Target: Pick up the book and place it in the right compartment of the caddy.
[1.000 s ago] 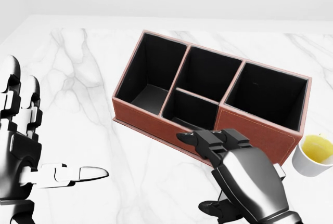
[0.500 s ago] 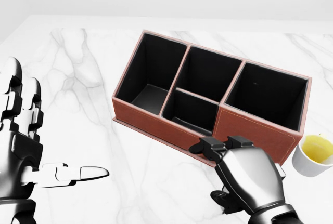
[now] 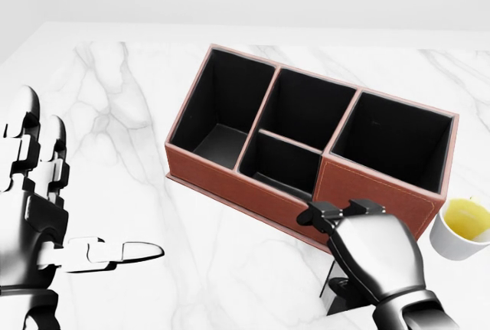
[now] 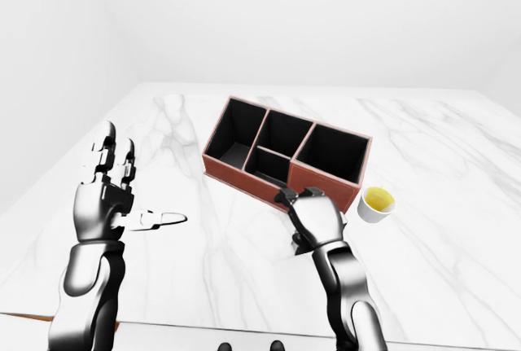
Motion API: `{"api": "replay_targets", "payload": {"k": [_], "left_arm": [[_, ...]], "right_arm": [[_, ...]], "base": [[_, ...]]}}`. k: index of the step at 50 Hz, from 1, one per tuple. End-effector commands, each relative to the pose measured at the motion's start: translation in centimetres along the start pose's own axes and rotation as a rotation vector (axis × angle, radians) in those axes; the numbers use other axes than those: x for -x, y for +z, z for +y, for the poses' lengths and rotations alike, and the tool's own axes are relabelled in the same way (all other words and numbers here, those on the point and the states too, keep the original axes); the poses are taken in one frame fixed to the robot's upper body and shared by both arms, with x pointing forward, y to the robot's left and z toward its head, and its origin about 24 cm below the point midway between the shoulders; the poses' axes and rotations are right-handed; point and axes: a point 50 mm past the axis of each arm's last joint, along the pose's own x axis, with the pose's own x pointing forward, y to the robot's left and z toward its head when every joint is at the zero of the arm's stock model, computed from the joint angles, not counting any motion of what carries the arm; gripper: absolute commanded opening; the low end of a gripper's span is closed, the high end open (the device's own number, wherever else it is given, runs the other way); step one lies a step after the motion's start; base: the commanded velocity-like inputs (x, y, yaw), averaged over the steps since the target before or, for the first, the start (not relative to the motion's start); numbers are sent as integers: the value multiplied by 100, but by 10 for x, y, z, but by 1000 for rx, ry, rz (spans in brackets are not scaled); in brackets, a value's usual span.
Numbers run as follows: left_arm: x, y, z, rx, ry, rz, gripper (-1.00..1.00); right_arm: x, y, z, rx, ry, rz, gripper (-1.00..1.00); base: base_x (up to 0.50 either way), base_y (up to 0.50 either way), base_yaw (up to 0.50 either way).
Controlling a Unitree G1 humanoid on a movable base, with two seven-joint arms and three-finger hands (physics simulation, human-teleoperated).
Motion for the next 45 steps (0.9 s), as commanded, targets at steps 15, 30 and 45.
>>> {"api": "replay_targets", "payload": {"k": [15,30,45], "left_arm": [[-4,-8,-4,9,-12,30,100],[-5,-13,-5,17,-13,46,100],[-3,-12,-3,20,-5,46,100]], "right_arm": [[6,-17,8,175,85,85,17],[6,-23,7,198,103,111,17],[3,-29,17,237,134,128,18]], "base": [[0,0,0],[0,0,0],[0,0,0]]}}
